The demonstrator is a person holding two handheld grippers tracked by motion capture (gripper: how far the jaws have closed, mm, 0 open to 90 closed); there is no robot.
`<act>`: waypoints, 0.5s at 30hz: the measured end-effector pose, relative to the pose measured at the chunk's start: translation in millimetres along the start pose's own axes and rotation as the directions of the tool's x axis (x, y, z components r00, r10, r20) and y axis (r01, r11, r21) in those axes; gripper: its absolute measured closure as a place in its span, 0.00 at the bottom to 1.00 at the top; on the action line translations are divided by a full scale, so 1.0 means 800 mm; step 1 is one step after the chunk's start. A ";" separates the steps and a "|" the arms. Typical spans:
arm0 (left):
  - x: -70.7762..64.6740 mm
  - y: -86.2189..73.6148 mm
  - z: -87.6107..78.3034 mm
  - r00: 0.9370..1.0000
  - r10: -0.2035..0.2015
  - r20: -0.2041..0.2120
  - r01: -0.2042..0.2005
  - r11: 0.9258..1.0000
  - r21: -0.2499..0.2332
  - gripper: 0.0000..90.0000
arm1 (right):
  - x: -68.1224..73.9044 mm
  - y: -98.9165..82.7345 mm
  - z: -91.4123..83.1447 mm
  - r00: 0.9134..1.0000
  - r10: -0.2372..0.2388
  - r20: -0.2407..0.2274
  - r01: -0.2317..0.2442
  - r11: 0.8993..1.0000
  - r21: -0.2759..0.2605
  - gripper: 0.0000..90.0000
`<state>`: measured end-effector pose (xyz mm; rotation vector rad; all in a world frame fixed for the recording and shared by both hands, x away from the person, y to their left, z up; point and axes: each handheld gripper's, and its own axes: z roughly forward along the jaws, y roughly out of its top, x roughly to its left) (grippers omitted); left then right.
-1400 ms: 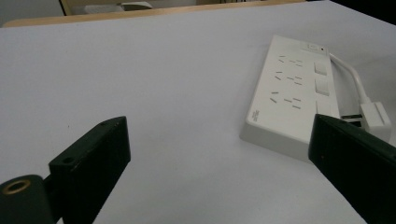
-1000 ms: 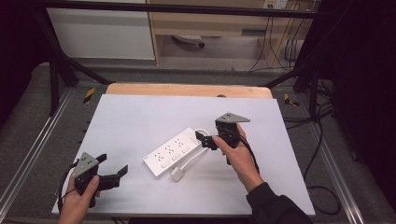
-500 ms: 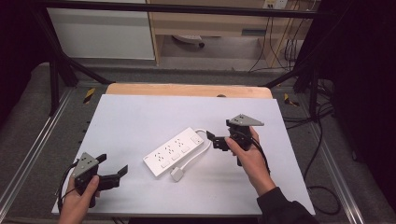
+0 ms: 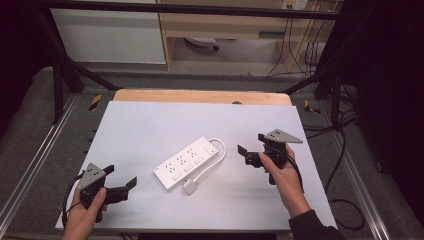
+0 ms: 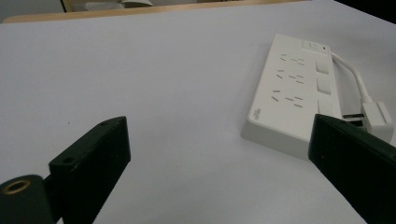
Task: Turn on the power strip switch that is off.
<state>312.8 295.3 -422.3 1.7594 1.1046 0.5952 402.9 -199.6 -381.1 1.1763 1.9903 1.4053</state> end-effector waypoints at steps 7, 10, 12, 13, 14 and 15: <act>0.000 0.000 0.000 1.000 0.000 0.001 0.000 1.000 0.001 0.06 | -0.020 -0.016 -0.023 0.999 0.021 0.036 -0.020 1.000 -0.015 0.09; 0.000 0.000 0.000 1.000 -0.001 0.001 0.001 1.000 0.002 0.06 | -0.028 -0.026 -0.035 0.998 0.030 0.054 -0.029 0.999 -0.019 0.08; 0.000 0.000 0.000 1.000 -0.002 -0.001 0.002 1.000 0.002 0.06 | -0.033 -0.032 -0.042 0.997 0.041 0.068 -0.039 0.999 -0.023 0.07; 0.000 0.000 0.000 1.000 -0.002 -0.001 0.002 1.000 0.002 0.06 | -0.036 -0.036 -0.046 0.996 0.045 0.075 -0.043 0.999 -0.028 0.06; 0.000 0.000 0.000 1.000 -0.003 -0.001 0.003 1.000 0.002 0.06 | -0.038 -0.039 -0.050 0.995 0.051 0.081 -0.048 0.998 -0.032 0.06; 0.000 0.000 0.000 1.000 -0.003 -0.001 0.003 1.000 0.003 0.06 | -0.041 -0.043 -0.053 0.994 0.056 0.089 -0.053 0.998 -0.034 0.06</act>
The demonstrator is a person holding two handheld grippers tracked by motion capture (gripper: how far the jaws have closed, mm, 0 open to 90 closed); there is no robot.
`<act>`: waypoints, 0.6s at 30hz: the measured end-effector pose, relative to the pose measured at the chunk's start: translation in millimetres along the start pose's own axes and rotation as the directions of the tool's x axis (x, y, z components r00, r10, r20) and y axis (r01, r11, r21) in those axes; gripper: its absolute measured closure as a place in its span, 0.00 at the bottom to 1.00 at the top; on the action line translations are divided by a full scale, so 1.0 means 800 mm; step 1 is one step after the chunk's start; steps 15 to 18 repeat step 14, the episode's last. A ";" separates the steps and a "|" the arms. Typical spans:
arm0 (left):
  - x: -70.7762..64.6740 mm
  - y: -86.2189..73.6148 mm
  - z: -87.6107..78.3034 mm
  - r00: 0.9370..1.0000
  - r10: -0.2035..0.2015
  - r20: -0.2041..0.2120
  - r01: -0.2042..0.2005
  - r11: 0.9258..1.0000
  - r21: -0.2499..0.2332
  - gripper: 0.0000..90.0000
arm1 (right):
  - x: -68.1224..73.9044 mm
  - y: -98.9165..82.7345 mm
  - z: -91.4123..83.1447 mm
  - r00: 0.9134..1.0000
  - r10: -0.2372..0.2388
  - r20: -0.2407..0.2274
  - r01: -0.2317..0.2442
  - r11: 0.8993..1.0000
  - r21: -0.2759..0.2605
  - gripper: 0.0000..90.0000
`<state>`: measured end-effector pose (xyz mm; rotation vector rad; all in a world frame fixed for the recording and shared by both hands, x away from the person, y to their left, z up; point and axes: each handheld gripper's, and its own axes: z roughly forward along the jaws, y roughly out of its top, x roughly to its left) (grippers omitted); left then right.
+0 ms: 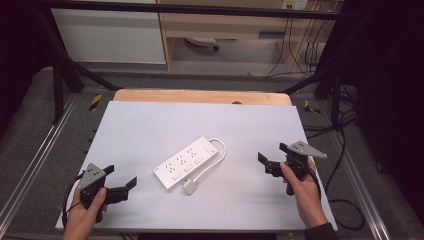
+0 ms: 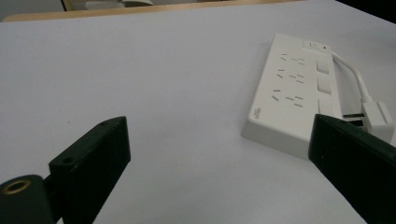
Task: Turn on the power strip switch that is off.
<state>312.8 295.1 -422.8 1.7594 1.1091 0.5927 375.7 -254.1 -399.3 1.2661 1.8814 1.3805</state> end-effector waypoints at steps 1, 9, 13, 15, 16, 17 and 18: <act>0.000 0.000 0.000 1.000 0.000 0.001 0.000 1.000 0.000 0.06 | -0.003 -0.004 -0.003 1.000 0.005 0.007 -0.005 1.000 -0.001 0.06; 0.000 0.000 0.000 1.000 -0.003 0.001 0.003 1.000 0.002 0.06 | -0.019 -0.041 -0.027 0.998 0.007 0.070 -0.010 0.999 0.049 0.04; 0.000 0.000 0.002 1.000 -0.001 0.003 0.001 1.000 0.007 0.06 | -0.030 -0.065 -0.021 0.988 -0.003 0.154 -0.025 0.984 0.178 0.04; 0.000 0.000 0.002 1.000 -0.001 0.003 0.001 1.000 0.007 0.06 | -0.033 -0.069 -0.017 0.985 0.001 0.175 -0.039 0.977 0.210 0.05; 0.000 0.000 0.002 1.000 -0.001 0.003 0.001 1.000 0.007 0.06 | -0.033 -0.069 -0.017 0.985 0.001 0.175 -0.039 0.977 0.210 0.05; 0.000 0.000 0.002 1.000 -0.001 0.003 0.001 1.000 0.007 0.06 | -0.033 -0.069 -0.017 0.985 0.001 0.175 -0.039 0.977 0.210 0.05; 0.000 0.000 0.002 1.000 -0.001 0.003 0.001 1.000 0.007 0.06 | -0.033 -0.069 -0.017 0.985 0.001 0.175 -0.039 0.977 0.210 0.05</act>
